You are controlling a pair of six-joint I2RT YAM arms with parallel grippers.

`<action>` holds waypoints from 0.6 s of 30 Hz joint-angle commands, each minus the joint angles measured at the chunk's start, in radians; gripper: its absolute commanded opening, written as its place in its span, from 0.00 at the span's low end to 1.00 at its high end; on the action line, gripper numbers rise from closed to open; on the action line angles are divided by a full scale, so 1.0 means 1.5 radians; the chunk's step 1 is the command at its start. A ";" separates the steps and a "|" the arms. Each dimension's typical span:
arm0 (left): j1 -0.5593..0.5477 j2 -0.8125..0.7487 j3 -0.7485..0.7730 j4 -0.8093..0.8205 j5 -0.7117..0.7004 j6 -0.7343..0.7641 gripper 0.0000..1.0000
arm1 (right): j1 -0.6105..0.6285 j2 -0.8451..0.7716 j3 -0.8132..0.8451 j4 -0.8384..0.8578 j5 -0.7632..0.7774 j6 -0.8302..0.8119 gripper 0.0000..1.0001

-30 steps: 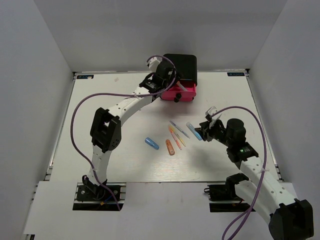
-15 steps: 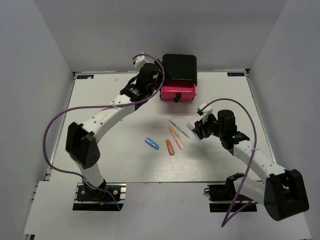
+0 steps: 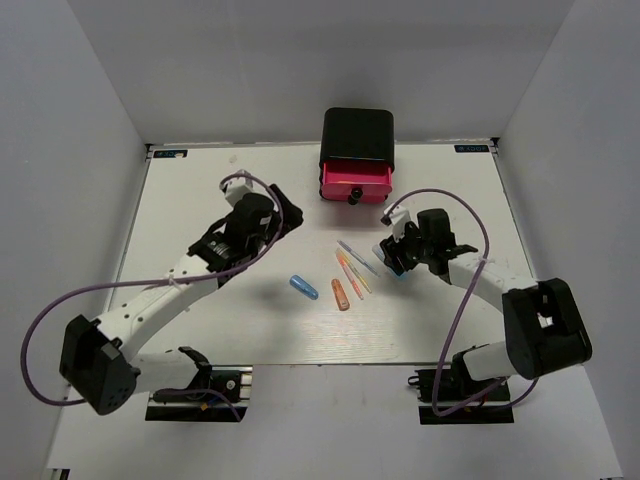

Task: Sort the stationery into containers
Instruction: Pick up the pen from the center of the board.

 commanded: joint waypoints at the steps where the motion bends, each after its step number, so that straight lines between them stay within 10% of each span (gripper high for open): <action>1: -0.001 -0.062 -0.057 -0.018 0.000 -0.024 1.00 | 0.001 0.023 0.028 -0.009 0.010 -0.032 0.58; 11: 0.006 -0.124 -0.136 0.047 0.068 -0.004 1.00 | 0.003 0.098 0.042 -0.015 0.037 -0.065 0.54; 18: 0.013 -0.111 -0.173 0.099 0.121 -0.010 1.00 | 0.001 0.091 0.020 -0.015 0.042 -0.083 0.28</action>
